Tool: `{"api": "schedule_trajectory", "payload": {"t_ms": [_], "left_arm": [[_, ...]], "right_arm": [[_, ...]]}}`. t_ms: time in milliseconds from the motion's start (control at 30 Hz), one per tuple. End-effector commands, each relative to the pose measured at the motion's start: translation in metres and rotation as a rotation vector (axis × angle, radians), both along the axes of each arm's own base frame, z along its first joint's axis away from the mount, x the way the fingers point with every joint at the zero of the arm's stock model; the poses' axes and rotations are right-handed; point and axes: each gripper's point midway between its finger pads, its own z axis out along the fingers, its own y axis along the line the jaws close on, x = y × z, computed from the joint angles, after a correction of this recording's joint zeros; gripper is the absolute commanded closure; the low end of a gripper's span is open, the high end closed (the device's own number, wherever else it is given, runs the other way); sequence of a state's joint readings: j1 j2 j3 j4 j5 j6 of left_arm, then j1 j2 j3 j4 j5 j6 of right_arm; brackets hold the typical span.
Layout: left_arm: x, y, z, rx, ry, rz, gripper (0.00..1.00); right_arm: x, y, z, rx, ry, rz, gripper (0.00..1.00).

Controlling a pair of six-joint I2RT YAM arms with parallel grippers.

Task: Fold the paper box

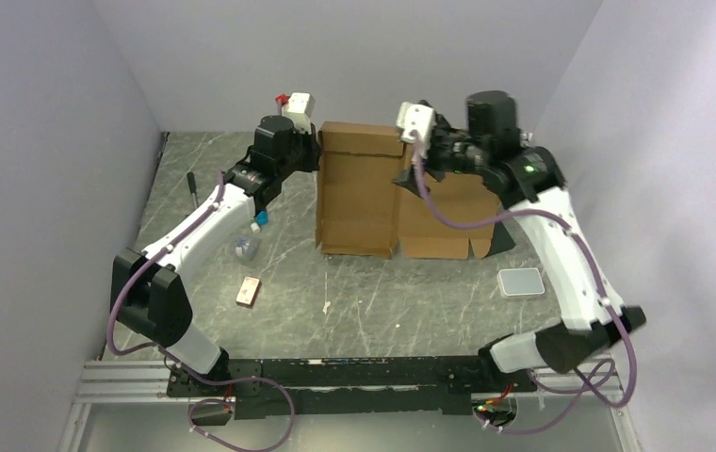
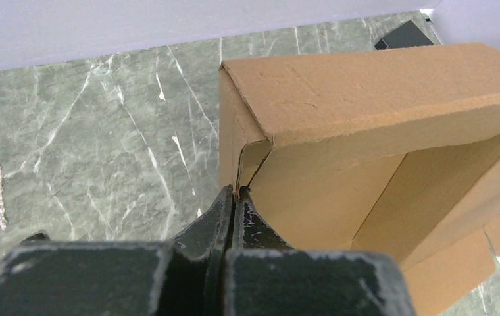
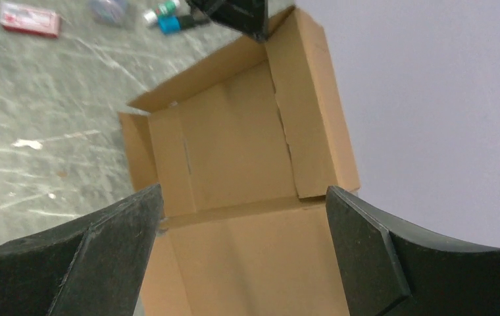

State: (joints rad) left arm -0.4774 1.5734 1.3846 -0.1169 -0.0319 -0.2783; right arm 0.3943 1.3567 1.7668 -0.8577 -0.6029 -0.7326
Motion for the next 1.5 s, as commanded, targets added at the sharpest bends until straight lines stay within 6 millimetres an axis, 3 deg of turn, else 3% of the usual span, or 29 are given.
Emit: {"api": "schedule_trajectory", "payload": {"t_ms": [0,67,300,667,1133,1200,1233,1333,1467], "left_arm": [[-0.008,-0.003,0.037,-0.063,-0.083,-0.013,1.00],[-0.009,-0.003,0.036,-0.063,-0.080,-0.016,1.00],[-0.011,-0.004,0.031,-0.060,-0.071,-0.022,1.00],[-0.010,-0.006,0.027,-0.059,-0.065,-0.028,1.00],[-0.024,-0.014,0.037,-0.121,-0.055,-0.088,1.00],[-0.029,-0.018,0.040,-0.145,-0.041,-0.106,1.00],[-0.031,-0.019,0.041,-0.156,-0.033,-0.115,0.96],[-0.039,-0.022,0.048,-0.189,-0.017,-0.137,0.71],[-0.055,-0.012,0.057,-0.194,-0.009,-0.135,0.47]], "right_arm": [[0.053,0.005,-0.020,-0.164,-0.125,-0.131,0.03],[0.074,0.011,-0.033,-0.224,-0.145,-0.170,0.03],[0.121,0.024,-0.041,-0.291,-0.176,-0.228,0.09],[0.150,0.038,-0.068,-0.385,-0.187,-0.228,0.31],[0.166,0.047,-0.096,-0.424,-0.189,-0.204,0.99],[0.165,0.045,-0.096,-0.411,-0.186,-0.220,1.00],[0.164,0.045,-0.094,-0.400,-0.188,-0.229,1.00],[0.158,0.042,-0.092,-0.386,-0.184,-0.251,1.00],[0.150,0.037,-0.098,-0.387,-0.142,-0.257,1.00]]}}
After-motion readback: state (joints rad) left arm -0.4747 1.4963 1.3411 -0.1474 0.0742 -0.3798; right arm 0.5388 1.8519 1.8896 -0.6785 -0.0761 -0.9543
